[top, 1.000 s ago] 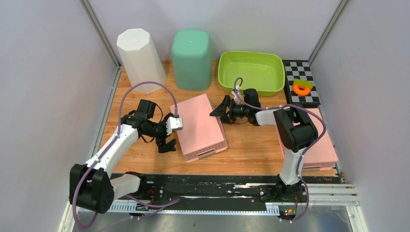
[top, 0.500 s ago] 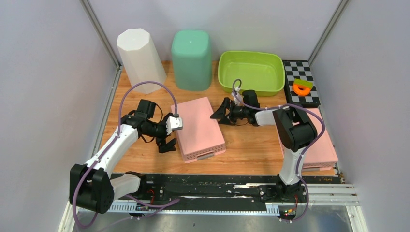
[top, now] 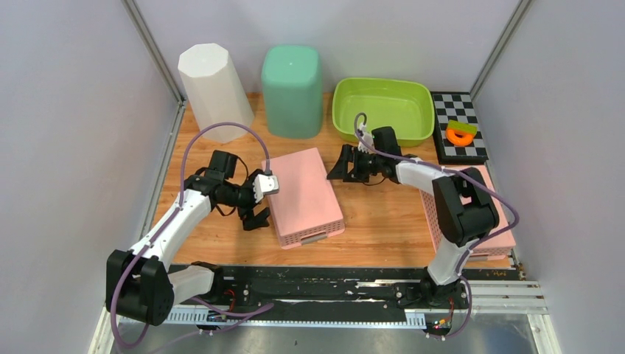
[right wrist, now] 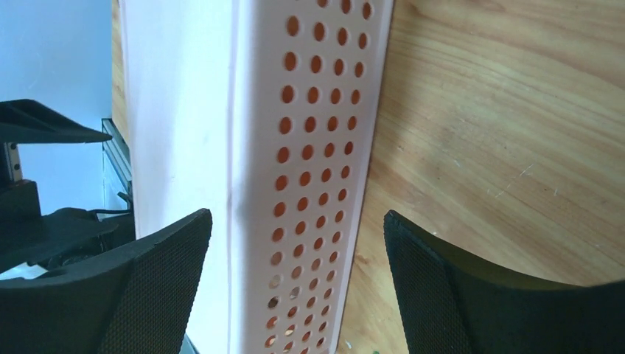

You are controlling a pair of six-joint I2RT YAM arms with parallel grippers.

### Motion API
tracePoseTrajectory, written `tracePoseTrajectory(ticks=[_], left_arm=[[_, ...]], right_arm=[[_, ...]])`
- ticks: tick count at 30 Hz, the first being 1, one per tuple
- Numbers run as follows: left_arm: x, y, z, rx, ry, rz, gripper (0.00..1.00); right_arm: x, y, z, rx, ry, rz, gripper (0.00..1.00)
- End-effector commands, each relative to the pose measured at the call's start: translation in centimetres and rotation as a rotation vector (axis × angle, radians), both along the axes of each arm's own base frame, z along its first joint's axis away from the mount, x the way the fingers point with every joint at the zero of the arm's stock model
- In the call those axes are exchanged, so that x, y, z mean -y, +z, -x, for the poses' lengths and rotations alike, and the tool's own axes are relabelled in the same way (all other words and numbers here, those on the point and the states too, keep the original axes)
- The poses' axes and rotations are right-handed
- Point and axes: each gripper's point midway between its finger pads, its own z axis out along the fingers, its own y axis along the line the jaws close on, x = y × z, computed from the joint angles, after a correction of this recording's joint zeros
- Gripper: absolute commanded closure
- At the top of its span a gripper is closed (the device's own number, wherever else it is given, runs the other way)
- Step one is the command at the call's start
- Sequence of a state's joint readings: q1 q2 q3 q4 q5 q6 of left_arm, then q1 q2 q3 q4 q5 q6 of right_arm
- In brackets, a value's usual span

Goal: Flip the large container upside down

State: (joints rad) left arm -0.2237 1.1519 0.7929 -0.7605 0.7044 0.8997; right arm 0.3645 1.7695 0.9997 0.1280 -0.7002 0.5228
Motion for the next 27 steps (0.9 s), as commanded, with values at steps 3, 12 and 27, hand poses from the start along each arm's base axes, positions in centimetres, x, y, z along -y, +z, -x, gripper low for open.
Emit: tracePoseTrajectory(ticks=[3, 12, 27], left_arm=[[-0.4, 1.0, -2.0, 0.045, 0.072, -0.003, 0.0], [-1.1, 0.1, -3.4, 0.01, 0.153, -0.038, 0.0], [-2.0, -0.2, -5.3, 0.019, 0.26, -0.053, 0.0]], right_arm=[[1.4, 3.4, 1.0, 0.133, 0.104, 0.09, 0.15], [3.7, 1.3, 2.9, 0.127, 0.185, 0.241, 0.49], [-2.3, -0.8, 5.1, 0.076, 0.428, 0.212, 0.7]])
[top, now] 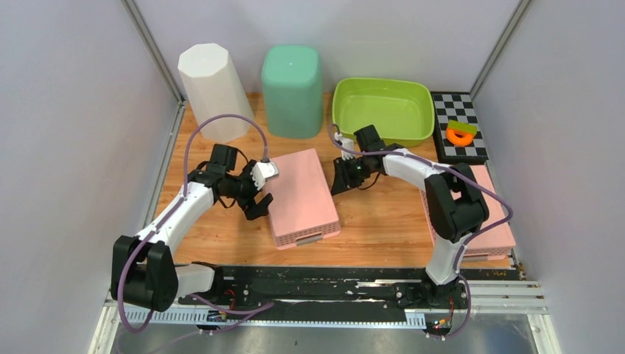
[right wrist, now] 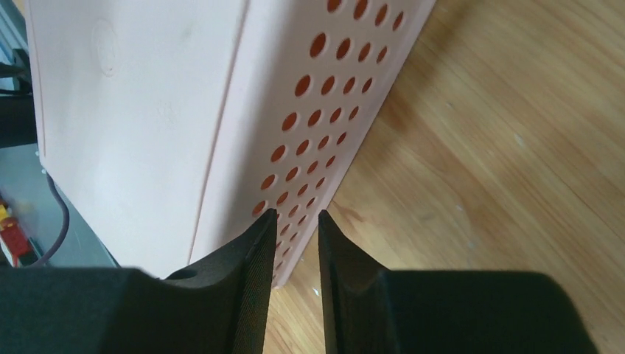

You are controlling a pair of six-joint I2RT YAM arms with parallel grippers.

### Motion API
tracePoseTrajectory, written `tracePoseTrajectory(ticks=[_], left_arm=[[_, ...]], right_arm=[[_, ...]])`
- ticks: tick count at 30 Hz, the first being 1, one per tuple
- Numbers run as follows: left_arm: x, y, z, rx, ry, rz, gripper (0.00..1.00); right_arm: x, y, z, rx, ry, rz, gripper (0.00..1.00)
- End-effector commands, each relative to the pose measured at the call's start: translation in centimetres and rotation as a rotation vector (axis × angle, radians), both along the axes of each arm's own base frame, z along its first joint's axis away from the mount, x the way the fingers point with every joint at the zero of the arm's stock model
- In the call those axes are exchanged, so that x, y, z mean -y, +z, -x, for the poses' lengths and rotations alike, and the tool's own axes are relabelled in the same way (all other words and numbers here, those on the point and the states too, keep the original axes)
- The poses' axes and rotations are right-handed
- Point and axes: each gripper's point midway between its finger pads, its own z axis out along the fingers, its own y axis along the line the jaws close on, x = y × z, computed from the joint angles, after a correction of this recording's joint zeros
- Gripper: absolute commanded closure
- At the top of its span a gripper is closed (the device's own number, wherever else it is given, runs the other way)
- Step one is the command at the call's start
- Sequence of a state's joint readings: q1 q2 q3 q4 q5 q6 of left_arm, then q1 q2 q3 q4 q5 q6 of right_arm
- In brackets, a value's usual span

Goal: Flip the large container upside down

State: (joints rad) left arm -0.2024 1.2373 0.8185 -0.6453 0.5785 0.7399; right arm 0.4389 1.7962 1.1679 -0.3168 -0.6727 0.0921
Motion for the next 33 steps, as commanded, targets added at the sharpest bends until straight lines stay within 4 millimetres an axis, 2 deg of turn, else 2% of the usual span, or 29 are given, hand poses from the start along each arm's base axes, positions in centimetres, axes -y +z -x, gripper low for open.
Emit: tracePoseTrajectory(ticks=[1, 8, 13, 21, 25, 29, 33], left_arm=[[-0.7, 0.8, -2.0, 0.054, 0.081, -0.003, 0.0], [-2.1, 0.8, -3.6, 0.06, 0.184, -0.013, 0.0], [-3.0, 1.6, -4.2, 0.086, 0.226, -0.012, 0.0], [-5.5, 1.9, -5.7, 0.104, 0.343, -0.078, 0.0], [-6.2, 2.6, -6.4, 0.113, 0.387, -0.066, 0.0], [-5.8, 3.9, -6.3, 0.134, 0.364, -0.033, 0.0], [-4.2, 5.8, -5.5, 0.159, 0.279, 0.036, 0.0]], right_arm=[[-3.2, 0.6, 1.3, 0.006, 0.125, -0.023, 0.7], [-7.9, 1.0, 2.8, 0.02, 0.245, -0.051, 0.68], [-11.1, 0.7, 4.5, -0.017, 0.302, -0.083, 0.66], [-12.3, 0.3, 5.2, -0.064, 0.306, -0.114, 0.66], [-13.8, 1.2, 6.0, -0.103, 0.325, -0.182, 0.64], [-15.4, 1.9, 6.4, -0.104, 0.352, -0.221, 0.62], [-16.6, 2.6, 6.5, -0.102, 0.374, -0.245, 0.58]])
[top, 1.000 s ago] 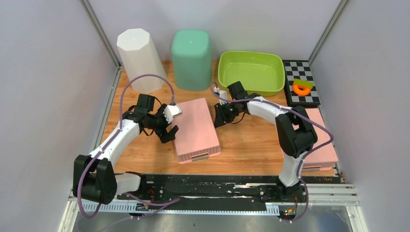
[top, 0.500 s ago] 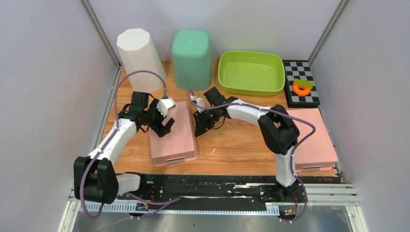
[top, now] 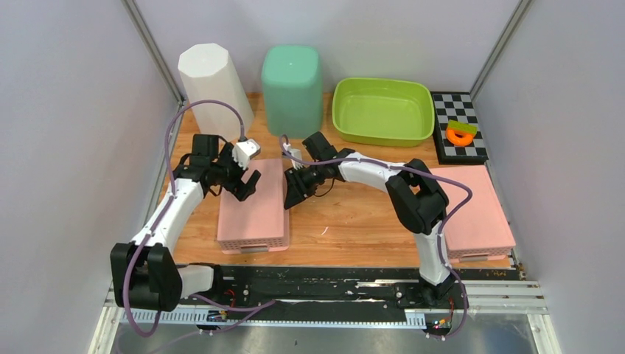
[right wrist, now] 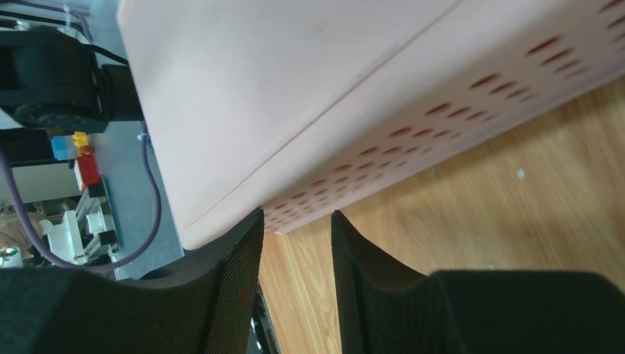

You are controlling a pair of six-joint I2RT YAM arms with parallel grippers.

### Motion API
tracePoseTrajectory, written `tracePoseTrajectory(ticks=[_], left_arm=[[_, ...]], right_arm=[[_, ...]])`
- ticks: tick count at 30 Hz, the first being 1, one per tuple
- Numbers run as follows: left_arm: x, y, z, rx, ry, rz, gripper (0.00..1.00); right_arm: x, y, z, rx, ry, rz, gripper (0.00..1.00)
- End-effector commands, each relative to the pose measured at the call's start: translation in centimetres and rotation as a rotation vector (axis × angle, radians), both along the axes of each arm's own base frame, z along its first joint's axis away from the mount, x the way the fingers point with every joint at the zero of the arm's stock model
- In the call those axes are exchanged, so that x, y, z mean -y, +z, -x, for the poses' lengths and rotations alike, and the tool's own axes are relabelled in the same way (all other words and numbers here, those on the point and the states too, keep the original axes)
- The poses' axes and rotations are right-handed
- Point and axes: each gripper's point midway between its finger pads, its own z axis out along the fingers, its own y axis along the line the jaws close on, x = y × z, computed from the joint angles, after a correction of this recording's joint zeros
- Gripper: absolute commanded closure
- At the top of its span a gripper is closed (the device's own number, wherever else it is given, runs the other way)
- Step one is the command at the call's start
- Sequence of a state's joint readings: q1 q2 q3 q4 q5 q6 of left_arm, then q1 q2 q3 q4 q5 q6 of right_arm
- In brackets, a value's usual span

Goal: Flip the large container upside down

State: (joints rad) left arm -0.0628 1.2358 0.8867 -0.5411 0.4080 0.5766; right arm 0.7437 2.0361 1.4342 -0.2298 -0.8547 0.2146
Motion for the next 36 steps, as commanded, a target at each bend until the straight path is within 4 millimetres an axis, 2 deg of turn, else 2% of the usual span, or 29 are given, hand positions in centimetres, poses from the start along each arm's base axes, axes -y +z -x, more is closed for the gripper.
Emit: tracePoseTrajectory(ticks=[1, 7, 13, 19, 22, 24, 26, 28, 32, 36], left_arm=[[1.9, 3.5, 0.5, 0.065, -0.105, 0.085, 0.0], [3.6, 5.1, 0.8, -0.001, -0.169, 0.168, 0.0], [3.6, 6.3, 0.2, -0.005, -0.143, 0.175, 0.0], [1.8, 7.2, 0.0, 0.073, -0.049, 0.108, 0.0], [0.3, 6.8, -0.2, 0.083, 0.028, 0.046, 0.0], [-0.5, 6.1, -0.1, 0.071, 0.061, 0.017, 0.0], [-0.9, 5.4, 0.1, 0.062, 0.086, -0.002, 0.0], [-0.9, 4.8, 0.2, 0.041, 0.087, 0.0, 0.0], [0.3, 4.0, 0.5, -0.014, 0.057, 0.035, 0.0], [1.9, 2.7, 0.6, -0.044, 0.029, -0.033, 0.0]], right_arm=[[-2.1, 1.2, 0.6, -0.021, 0.049, -0.064, 0.57], [-2.6, 2.7, 0.9, -0.004, 0.073, -0.127, 0.52], [-4.7, 2.3, 1.5, -0.034, 0.102, -0.133, 0.52], [-7.1, 1.2, 1.2, -0.094, 0.06, -0.098, 0.52], [-7.7, 1.0, 0.9, -0.143, 0.029, -0.087, 0.51], [-7.6, 1.8, 1.0, -0.174, 0.034, -0.103, 0.49], [-6.6, 3.4, 0.8, -0.19, 0.036, -0.138, 0.47], [-4.5, 5.5, -0.4, -0.165, 0.008, -0.179, 0.44], [1.6, 8.5, -3.7, -0.028, -0.071, -0.217, 0.38], [8.0, 9.3, -5.8, 0.039, -0.164, -0.185, 0.36]])
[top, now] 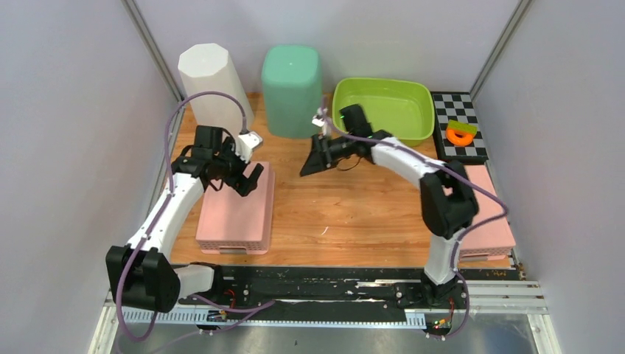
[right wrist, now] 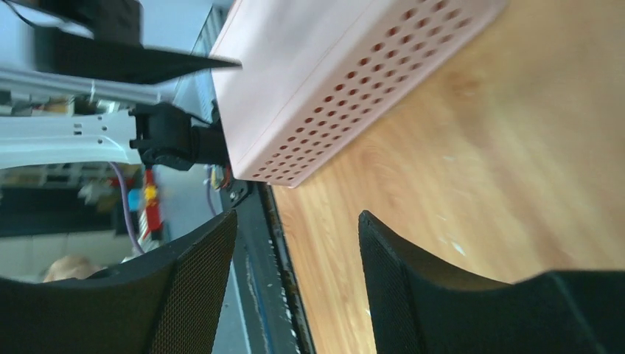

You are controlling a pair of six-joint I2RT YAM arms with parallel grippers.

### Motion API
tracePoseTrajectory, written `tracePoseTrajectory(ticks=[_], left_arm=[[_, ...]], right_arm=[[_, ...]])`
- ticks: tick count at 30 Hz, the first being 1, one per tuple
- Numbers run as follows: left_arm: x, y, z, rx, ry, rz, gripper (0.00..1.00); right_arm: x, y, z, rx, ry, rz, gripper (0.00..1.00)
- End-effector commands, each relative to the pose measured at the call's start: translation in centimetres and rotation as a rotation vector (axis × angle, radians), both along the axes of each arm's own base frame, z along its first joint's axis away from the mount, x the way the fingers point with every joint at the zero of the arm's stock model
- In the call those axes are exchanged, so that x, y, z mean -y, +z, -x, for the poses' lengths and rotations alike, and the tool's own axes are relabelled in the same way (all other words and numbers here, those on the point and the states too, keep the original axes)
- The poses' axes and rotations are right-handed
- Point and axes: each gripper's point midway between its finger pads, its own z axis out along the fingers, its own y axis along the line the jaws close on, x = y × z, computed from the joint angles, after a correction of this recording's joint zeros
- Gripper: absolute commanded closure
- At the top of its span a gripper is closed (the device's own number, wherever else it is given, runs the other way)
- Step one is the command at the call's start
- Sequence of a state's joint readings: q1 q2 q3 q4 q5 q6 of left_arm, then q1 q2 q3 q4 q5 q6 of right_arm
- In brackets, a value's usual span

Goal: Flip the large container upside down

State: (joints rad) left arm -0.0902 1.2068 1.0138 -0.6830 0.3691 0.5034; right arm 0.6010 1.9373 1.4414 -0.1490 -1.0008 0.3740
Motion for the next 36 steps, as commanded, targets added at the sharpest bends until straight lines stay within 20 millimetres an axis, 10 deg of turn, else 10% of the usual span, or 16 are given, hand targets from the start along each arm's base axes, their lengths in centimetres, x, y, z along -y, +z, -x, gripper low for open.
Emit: tracePoseTrajectory(ticks=[1, 8, 36], left_arm=[[2.0, -1.3, 0.3, -0.036, -0.031, -0.062, 0.0], [2.3, -4.0, 0.0, -0.122, 0.014, -0.157, 0.0], [0.1, -10.2, -2.0, -0.196, 0.08, -0.376, 0.0]], right_arm=[[6.8, 2.1, -1.7, 0.104, -0.078, 0.001, 0.35], [12.2, 2.0, -1.8, 0.162, -0.175, 0.004, 0.33], [12.6, 1.0, -1.9, 0.164, -0.189, -0.02, 0.31]])
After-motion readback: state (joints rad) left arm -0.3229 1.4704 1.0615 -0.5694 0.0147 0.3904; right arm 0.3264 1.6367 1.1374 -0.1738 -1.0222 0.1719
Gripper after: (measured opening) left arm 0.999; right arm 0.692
